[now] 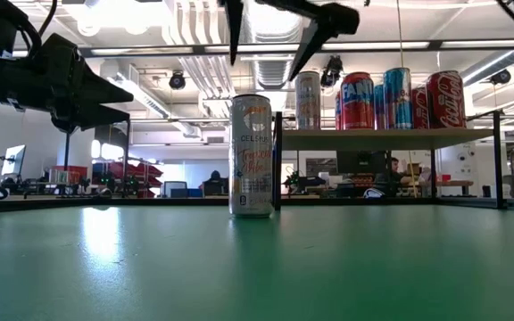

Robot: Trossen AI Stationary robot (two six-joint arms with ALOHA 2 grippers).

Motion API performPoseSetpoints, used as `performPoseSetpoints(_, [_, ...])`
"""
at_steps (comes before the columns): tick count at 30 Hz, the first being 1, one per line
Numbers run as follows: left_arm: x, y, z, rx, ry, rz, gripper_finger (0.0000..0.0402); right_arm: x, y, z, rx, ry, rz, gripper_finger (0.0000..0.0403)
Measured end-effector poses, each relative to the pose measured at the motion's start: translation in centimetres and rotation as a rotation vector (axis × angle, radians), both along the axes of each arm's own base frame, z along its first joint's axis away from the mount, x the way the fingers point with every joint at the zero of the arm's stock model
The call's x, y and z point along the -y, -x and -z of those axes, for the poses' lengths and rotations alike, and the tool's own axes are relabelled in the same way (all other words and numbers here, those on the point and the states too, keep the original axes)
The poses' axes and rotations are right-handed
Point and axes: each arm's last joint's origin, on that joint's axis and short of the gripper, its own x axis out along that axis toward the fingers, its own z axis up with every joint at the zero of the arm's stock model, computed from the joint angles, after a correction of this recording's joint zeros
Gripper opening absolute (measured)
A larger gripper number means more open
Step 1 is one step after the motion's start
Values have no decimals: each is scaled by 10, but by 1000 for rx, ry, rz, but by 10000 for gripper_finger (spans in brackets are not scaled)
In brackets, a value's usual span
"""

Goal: Place canned beverage on shelf
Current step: Put the white-yellow soda can on the shelf and align it with the other white-yellow soda can

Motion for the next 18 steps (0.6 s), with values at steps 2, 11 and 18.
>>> performPoseSetpoints(2, [0, 0, 0, 0, 0, 0, 384, 8, -7, 2, -18, -29, 17, 369])
performPoseSetpoints(11, [0, 0, 0, -2, 0, 0, 384, 51, -26, 15, -100, -209, 5, 355])
performPoseSetpoints(18, [0, 0, 0, -2, 0, 0, 384, 61, -26, 13, -120, -276, -70, 341])
